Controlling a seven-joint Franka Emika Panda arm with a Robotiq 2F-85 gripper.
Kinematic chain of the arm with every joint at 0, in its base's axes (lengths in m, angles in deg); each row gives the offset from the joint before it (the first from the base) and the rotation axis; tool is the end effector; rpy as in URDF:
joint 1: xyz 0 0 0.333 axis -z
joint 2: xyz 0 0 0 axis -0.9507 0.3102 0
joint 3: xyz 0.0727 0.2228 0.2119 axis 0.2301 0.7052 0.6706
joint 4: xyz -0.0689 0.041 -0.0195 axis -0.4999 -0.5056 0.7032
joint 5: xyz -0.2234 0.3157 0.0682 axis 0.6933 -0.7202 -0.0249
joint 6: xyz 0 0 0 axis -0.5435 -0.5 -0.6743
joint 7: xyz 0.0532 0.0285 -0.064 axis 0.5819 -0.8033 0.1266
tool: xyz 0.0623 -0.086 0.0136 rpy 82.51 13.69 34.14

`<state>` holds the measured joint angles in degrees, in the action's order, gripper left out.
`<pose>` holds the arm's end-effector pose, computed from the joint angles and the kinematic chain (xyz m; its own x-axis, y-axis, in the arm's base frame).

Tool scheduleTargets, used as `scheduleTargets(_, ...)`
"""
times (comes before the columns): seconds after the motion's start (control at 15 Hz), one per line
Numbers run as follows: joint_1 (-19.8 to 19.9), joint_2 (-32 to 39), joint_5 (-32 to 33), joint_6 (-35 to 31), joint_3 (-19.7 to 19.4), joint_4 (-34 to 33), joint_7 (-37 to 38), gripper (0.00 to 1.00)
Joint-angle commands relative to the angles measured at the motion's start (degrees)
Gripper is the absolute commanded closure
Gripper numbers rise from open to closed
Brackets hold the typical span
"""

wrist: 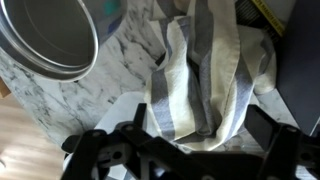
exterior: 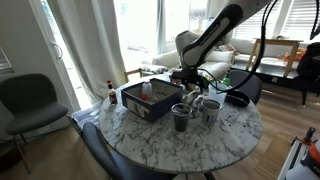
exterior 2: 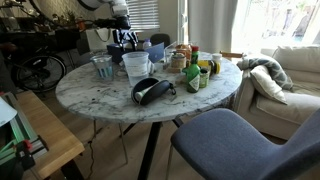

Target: Pick up the striped towel and put it on the left side of the table next to the blue box

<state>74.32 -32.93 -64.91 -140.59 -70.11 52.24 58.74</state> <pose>0.5635 -0.0213 0.2838 0.2171 -0.9399 0.2635 -0.9724 -0.1845 0.1432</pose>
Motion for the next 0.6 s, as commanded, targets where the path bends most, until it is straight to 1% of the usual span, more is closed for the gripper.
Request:
scheduleTargets(0.0,-2.5,-0.1,-0.8,-0.1,-2.7,0.0,-0.6,0.00)
scheduleTargets(0.07,-2.5,-0.4,-0.8,-0.1,-2.8,0.1,-0.6,0.00)
scheduleTargets(0.27,-1.4,1.7,-5.9,1.1,-3.4,-3.3,-4.0,0.00)
scheduleTargets(0.47,-1.4,4.4,-8.7,1.6,-5.2,-7.1,-3.0,0.00)
scheduleTargets(0.53,-1.4,5.2,-9.2,1.4,-5.7,-8.1,-2.8,0.10)
